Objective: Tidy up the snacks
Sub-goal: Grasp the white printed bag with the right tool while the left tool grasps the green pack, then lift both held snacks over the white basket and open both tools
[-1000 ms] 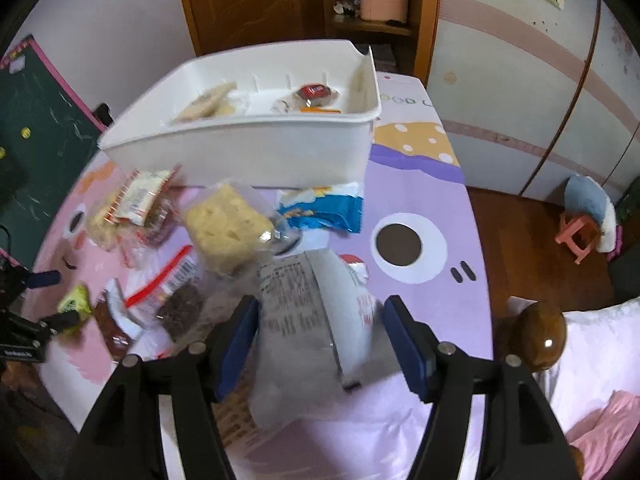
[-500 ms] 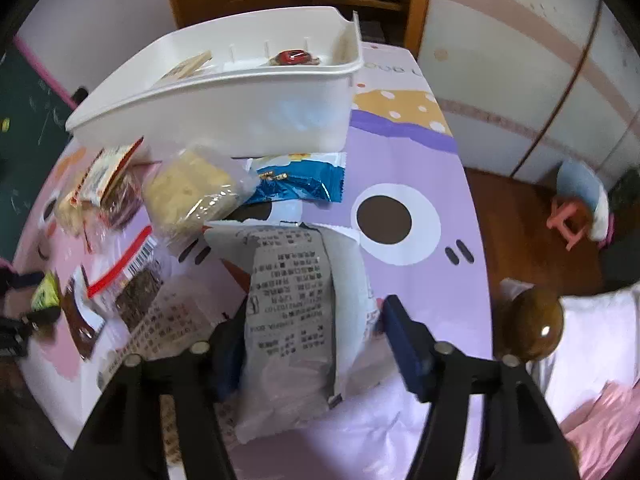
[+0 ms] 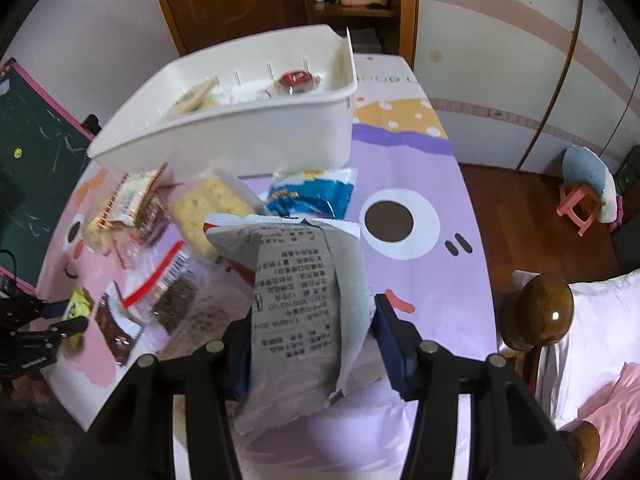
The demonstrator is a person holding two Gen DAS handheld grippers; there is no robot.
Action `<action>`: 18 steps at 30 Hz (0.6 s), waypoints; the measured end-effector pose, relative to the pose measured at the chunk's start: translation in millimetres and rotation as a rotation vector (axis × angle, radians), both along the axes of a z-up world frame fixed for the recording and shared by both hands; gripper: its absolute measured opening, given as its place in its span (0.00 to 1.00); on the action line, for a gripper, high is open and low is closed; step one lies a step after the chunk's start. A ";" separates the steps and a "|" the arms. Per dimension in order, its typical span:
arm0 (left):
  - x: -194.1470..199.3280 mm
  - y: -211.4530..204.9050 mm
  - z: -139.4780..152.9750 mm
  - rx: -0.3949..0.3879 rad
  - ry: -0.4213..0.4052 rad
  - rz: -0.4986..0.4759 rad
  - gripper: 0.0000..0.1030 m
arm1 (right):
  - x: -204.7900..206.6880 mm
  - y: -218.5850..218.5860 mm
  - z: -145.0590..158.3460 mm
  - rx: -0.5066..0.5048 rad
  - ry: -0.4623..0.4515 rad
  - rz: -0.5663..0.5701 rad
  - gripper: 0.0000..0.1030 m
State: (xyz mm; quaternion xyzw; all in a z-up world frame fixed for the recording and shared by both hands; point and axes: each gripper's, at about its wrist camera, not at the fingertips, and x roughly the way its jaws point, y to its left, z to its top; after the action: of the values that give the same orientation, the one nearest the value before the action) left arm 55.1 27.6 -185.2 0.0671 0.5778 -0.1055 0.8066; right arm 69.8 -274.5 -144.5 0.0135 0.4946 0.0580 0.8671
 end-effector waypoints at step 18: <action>5.2 -4.7 147.4 -0.100 -0.293 0.039 0.34 | -20.2 49.7 99.9 0.031 -0.215 0.099 0.50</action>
State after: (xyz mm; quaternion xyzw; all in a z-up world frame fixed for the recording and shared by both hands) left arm 60.3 22.9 -37.8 0.0301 0.4489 -0.1075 0.8866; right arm 49.7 -224.7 -44.6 -0.0038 0.3981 0.1096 0.9108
